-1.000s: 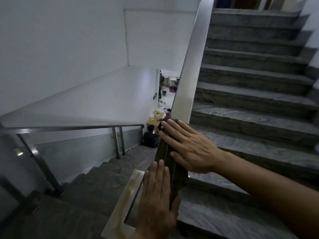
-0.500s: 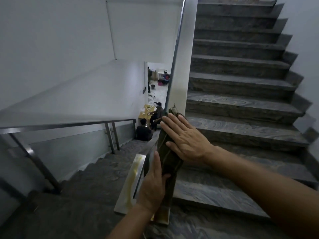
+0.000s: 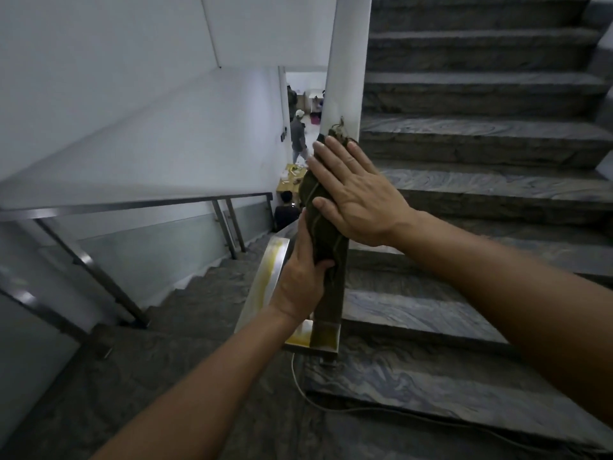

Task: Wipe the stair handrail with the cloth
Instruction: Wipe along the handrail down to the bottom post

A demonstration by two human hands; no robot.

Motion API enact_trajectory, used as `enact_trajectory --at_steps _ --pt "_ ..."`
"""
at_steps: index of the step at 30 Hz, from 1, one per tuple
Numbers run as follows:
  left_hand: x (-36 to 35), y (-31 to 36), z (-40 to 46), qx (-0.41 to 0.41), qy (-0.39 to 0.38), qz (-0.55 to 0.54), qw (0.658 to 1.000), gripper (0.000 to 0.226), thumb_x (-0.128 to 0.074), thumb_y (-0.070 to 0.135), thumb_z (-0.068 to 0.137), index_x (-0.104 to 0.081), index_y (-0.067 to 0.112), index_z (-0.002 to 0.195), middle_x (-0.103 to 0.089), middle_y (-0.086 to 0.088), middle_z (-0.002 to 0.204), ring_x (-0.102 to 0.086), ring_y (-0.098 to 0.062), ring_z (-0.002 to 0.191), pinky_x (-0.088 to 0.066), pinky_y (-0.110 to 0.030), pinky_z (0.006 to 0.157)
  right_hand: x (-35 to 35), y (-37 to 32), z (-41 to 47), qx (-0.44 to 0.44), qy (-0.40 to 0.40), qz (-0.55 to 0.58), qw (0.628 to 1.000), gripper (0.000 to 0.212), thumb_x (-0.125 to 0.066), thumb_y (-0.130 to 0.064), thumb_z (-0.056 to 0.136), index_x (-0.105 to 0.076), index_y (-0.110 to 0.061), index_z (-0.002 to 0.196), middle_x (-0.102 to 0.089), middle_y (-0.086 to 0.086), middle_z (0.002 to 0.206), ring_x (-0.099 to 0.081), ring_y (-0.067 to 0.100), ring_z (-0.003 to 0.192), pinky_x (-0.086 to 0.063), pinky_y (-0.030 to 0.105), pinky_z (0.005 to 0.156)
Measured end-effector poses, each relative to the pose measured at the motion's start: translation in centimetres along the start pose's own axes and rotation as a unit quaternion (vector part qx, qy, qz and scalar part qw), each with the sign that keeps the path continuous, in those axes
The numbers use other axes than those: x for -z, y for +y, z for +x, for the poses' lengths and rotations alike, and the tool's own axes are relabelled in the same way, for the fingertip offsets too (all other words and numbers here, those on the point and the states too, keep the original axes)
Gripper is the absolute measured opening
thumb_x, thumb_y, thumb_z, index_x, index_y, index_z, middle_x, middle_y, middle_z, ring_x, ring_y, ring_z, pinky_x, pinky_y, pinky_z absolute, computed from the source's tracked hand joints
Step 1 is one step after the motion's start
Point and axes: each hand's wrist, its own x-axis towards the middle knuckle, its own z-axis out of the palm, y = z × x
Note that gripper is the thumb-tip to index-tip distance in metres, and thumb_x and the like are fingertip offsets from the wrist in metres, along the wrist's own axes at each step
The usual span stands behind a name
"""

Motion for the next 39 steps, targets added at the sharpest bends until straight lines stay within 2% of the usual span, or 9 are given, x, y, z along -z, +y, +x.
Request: enact_trajectory --at_steps 4,8,14,17,22,25,30,35,39 --pt "-0.4 -2.1 -0.8 -0.029 -0.021 -0.028 0.999 0.078 -0.053 0.006 0.092 -0.002 0.008 0.151 -0.041 -0.021 0.144 -0.052 -0.028 0.124 -0.049 -0.039 0.098 -1.9 -1.5 -0.8 -0.029 0.064 -0.007 0.998 0.063 -0.023 -0.046 0.098 -0.018 -0.011 0.151 -0.013 0.013 0.16 -0.002 0.025 0.149 -0.003 0.043 0.121" --pt "-1.5 -3.7 -0.8 -0.066 -0.048 -0.062 0.995 0.079 -0.046 0.005 0.091 0.004 0.013 0.152 -0.028 -0.019 0.154 -0.037 -0.028 0.139 -0.042 -0.047 0.107 -3.1 -3.1 -1.8 -0.073 0.14 -0.019 0.987 0.064 -0.029 -0.048 0.099 -0.029 -0.005 0.147 -0.025 0.021 0.155 -0.014 0.033 0.147 -0.012 0.047 0.12" --pt "-1.3 -7.3 -1.6 -0.161 -0.074 -0.042 0.983 0.071 -0.046 -0.006 0.089 -0.007 -0.006 0.148 -0.029 -0.029 0.151 -0.037 -0.033 0.139 -0.04 -0.046 0.108 -5.6 -6.6 -2.9 -0.144 0.202 -0.075 0.966 0.064 -0.038 -0.042 0.1 -0.031 0.004 0.144 -0.028 0.031 0.151 -0.02 0.045 0.142 -0.02 0.054 0.117" --pt "0.3 -8.8 -1.9 -0.21 -0.118 -0.032 0.97 0.078 -0.051 -0.016 0.084 -0.009 -0.002 0.149 -0.017 -0.019 0.159 -0.028 -0.026 0.144 -0.038 -0.038 0.111 -6.5 -8.1 -3.3 -0.183 0.229 -0.086 0.952 0.059 -0.045 -0.032 0.1 -0.032 0.007 0.142 -0.028 0.035 0.149 -0.02 0.05 0.14 -0.022 0.054 0.116" --pt "3.7 -11.3 -2.6 -0.256 -0.202 0.013 0.945 0.088 -0.046 -0.026 0.076 -0.016 0.011 0.15 -0.006 0.0 0.158 -0.044 -0.03 0.133 -0.05 -0.034 0.1 -8.9 -11.6 -4.6 -0.235 0.277 -0.089 0.927 0.045 -0.044 -0.014 0.1 -0.036 0.01 0.138 -0.031 0.04 0.144 -0.016 0.05 0.139 -0.025 0.054 0.116" --pt "4.8 -12.5 -3.9 -0.237 -0.29 0.046 0.926 0.089 -0.042 -0.024 0.078 -0.013 0.016 0.151 0.001 0.004 0.158 -0.021 -0.02 0.144 -0.028 -0.026 0.113 -12.6 -13.9 -6.9 -0.257 0.212 -0.074 0.94 0.049 -0.044 -0.017 0.1 -0.032 0.008 0.141 -0.023 0.035 0.148 -0.011 0.045 0.142 -0.023 0.055 0.116" --pt "3.8 -16.0 -6.1 -0.205 -0.392 0.139 0.886 0.08 -0.047 -0.01 0.088 -0.007 0.017 0.152 0.001 -0.002 0.161 0.0 -0.013 0.146 0.001 -0.021 0.111 -17.5 -16.8 -9.7 -0.323 0.07 -0.045 0.943 0.059 -0.027 -0.03 0.098 -0.018 0.002 0.147 -0.011 0.03 0.153 -0.005 0.043 0.144 -0.019 0.056 0.116" --pt "2.7 -17.8 -7.2 -0.207 -0.462 0.25 0.825 0.078 -0.045 -0.011 0.086 -0.008 0.009 0.151 0.0 -0.012 0.162 0.001 -0.025 0.149 -0.006 -0.039 0.121 -21.5 -19.8 -11.8 -0.437 -0.059 -0.019 0.897 0.067 -0.033 -0.029 0.094 -0.01 0.004 0.148 -0.007 0.031 0.154 -0.003 0.044 0.145 -0.008 0.055 0.116" --pt "2.3 -17.4 -8.5 -0.189 -0.474 0.291 0.809 0.072 -0.044 0.013 0.092 -0.003 0.002 0.15 0.003 -0.017 0.161 0.003 -0.029 0.149 -0.001 -0.044 0.12 -22.8 -20.5 -12.4 -0.545 -0.124 0.055 0.827 0.073 -0.011 -0.042 0.092 -0.013 0.007 0.147 -0.012 0.028 0.157 -0.004 0.042 0.146 -0.001 0.054 0.117"
